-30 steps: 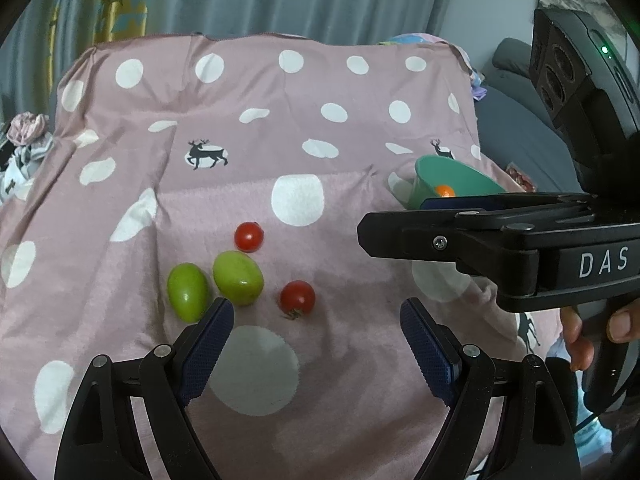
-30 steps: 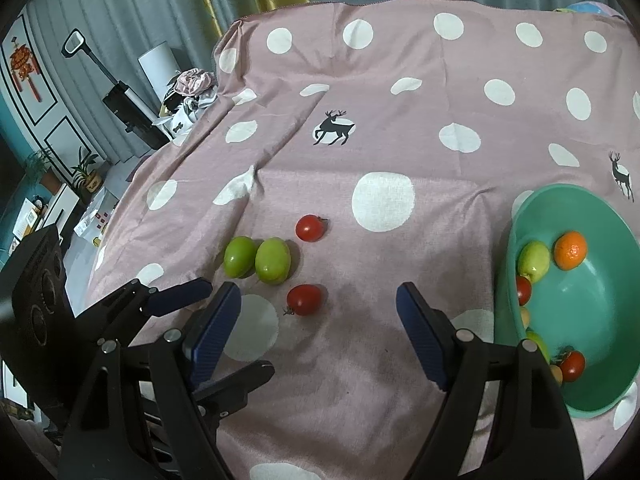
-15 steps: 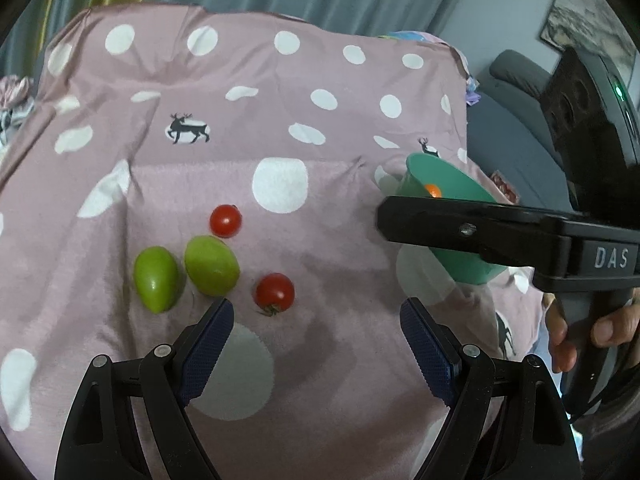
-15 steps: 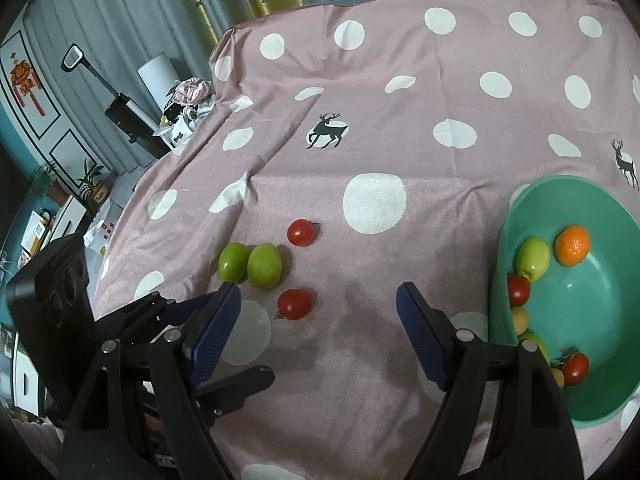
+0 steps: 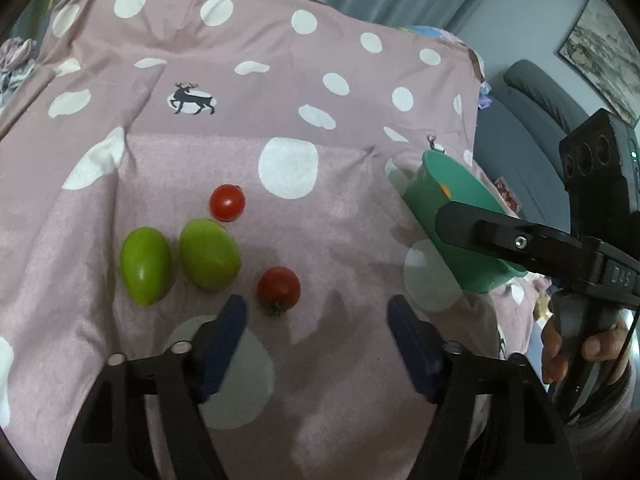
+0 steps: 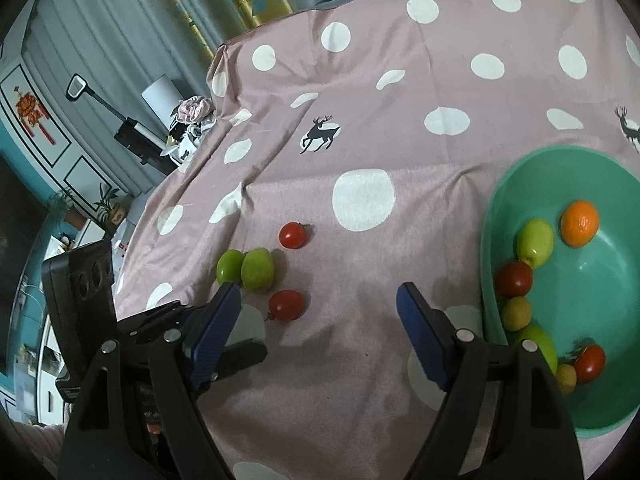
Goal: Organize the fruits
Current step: 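Move the left gripper toward a red cherry tomato while the right gripper approaches another, then close the left gripper around a red cherry tomato, then close the right gripper around the other red cherry tomato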
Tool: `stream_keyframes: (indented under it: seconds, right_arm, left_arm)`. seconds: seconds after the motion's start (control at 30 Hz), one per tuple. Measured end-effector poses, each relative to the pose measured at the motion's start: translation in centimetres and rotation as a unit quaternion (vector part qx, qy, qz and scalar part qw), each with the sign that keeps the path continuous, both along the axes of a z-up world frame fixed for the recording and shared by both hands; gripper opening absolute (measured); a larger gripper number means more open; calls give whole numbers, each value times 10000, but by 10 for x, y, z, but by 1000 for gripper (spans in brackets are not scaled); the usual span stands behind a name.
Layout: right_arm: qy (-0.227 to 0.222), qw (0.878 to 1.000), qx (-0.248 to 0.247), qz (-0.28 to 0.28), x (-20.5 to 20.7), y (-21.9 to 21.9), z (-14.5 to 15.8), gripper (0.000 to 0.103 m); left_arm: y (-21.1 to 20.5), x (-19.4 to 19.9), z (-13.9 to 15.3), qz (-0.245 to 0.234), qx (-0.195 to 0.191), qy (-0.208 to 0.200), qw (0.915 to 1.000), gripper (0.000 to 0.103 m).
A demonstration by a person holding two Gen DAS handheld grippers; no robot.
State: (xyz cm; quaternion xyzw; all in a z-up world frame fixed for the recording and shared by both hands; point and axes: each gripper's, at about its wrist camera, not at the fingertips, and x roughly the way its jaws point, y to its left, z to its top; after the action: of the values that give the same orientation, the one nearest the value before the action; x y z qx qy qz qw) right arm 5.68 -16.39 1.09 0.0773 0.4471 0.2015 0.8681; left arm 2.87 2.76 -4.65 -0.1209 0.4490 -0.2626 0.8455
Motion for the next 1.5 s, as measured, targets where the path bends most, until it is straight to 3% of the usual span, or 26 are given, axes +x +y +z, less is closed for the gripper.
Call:
stream_keyframes:
  seconds: [0.17,0.27,0.43,0.6,0.73,1.03,1.27,1.5]
  right_arm:
    - [15,9998,175,-39,0,-13,-3,83]
    - [38,9996,272,-84,1,-19,-5,83]
    - [29,9991,399,-122,1,-28,-7,83]
    - [0,9987,494,-83,1,-31,-7,83]
    - [-17,9988,483,-39,2,-30,-8,84]
    - [-55,9994,277,194,8,-11,-8,85]
    - [-202,9981,3,577,17,30,-5,85]
    - [63,9957,-218,900,60,73,-28,73]
  left_arm:
    - [-13,9,-3,9,359,12,9994,69]
    - [-23,17,-6,-30,794,-48,9968,58]
    - [-38,24,-14,-173,1351,-82,9906,47]
    - [-44,29,-23,-193,1774,-78,9839,28]
    - [-48,30,-25,-163,1896,-153,9816,28]
    - [-21,13,-6,-48,1315,-192,9911,28]
    - [11,-10,6,122,860,-168,9961,28]
    - [33,-23,7,285,623,-139,9976,28]
